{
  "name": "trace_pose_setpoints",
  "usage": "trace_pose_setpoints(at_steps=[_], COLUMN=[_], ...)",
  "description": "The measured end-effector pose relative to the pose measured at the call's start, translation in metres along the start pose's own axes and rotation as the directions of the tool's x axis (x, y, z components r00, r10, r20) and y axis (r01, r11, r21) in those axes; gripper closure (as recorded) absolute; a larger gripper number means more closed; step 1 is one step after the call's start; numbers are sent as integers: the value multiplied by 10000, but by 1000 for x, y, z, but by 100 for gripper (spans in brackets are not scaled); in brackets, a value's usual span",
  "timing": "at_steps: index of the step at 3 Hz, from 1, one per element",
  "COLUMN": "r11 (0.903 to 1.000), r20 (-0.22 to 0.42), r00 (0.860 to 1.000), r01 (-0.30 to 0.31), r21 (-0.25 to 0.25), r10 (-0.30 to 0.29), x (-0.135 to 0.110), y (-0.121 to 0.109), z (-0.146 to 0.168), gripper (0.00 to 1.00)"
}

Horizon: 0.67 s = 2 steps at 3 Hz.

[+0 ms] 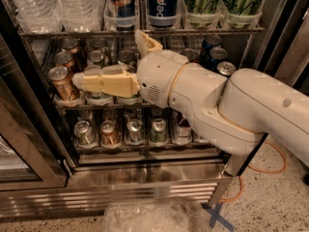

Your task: Pick water bottle from top shelf of fridge

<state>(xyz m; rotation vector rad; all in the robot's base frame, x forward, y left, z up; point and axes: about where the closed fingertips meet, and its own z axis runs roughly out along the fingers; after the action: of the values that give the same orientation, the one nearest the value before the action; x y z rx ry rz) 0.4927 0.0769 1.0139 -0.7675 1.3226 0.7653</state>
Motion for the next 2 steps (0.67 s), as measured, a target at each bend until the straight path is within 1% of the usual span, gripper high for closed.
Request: trace_pose_setpoints(at_steps=[1, 2], r11=[9994, 9968], r20=[-295, -766], r00=[9992, 9951], r01=[-244, -587], r21=[264, 535], r10=[252, 627], x=[1, -27], y=[-2, 0], z=[-2, -7], gripper=[0, 0])
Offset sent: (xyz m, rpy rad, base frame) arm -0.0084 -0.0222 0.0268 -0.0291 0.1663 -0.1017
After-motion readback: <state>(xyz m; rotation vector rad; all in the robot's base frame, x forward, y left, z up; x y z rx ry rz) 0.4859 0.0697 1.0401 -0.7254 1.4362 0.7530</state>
